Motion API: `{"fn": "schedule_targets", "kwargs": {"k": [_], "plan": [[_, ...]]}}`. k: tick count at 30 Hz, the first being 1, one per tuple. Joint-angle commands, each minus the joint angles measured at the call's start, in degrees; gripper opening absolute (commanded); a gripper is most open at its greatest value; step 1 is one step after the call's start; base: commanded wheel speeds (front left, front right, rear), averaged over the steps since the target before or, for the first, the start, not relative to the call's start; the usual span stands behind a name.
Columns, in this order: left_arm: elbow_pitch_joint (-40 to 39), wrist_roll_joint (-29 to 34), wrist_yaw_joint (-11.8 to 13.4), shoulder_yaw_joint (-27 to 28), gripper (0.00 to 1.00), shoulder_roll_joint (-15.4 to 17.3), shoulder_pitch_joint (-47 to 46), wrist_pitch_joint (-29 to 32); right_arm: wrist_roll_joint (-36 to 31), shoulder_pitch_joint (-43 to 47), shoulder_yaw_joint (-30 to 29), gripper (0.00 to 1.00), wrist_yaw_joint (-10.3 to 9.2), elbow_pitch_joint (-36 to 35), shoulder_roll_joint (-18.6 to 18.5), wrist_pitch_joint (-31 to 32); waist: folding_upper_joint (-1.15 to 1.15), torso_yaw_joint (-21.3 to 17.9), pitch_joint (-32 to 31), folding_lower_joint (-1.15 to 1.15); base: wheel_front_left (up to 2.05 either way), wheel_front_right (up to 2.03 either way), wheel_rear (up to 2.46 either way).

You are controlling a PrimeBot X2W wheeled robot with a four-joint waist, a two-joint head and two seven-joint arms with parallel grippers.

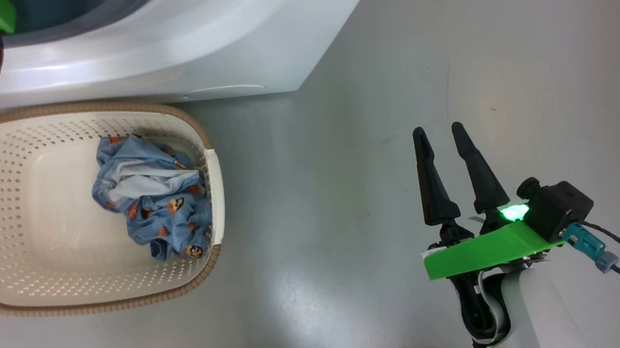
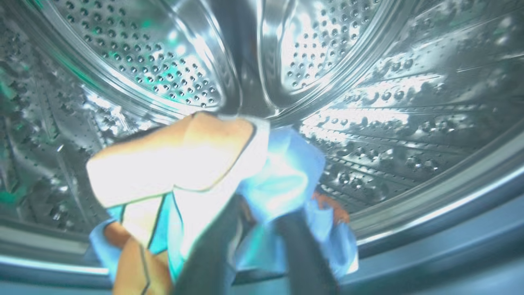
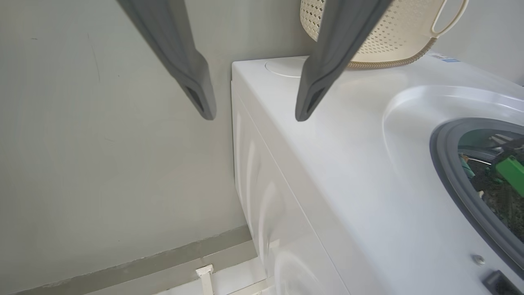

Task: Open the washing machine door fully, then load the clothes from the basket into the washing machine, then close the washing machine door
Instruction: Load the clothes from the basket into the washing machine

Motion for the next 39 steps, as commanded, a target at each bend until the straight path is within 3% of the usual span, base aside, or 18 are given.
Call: {"fn": "schedule_targets", "kwargs": {"k": [1,11,18,25,39], "plan": [[-0.2,-0.4,-0.1,0.5,1.0,2.8,-1.8,-0.3,0.5,1.0,1.4,1.0,0.09,-1.0,0.7,-0.3,0.0,0.2,-0.2,0.0,0.0,0.0,0.0],[4.7,-4.9,-0.1,-3.4,1.0,2.5,-3.0,-0.3,0.3,1.1,1.2,1.0,0.09,-0.7,0.7,-0.3,0.0,1.2,-1.2,0.0,0.0,0.0,0.0],[1.5,-7.4,-0.1,-2.7,1.0,2.1,1.4,-0.3,0.2,1.6,0.8,1.0,0.09,-0.4,0.0,-0.3,0.0,2.1,-3.2,0.0,0.0,0.0,0.0],[-5.9,-6.6,-0.1,2.2,1.0,0.9,11.2,-0.3,0.1,3.4,-0.2,1.0,0.09,-0.3,-1.4,-0.3,0.0,3.7,-7.2,0.0,0.0,0.0,0.0],[-20.2,0.3,-0.1,11.7,1.0,-4.9,31.4,-0.3,0.8,9.1,-0.8,1.0,0.09,1.0,-5.0,-0.3,0.0,7.3,-16.6,0.0,0.0,0.0,0.0]]}}
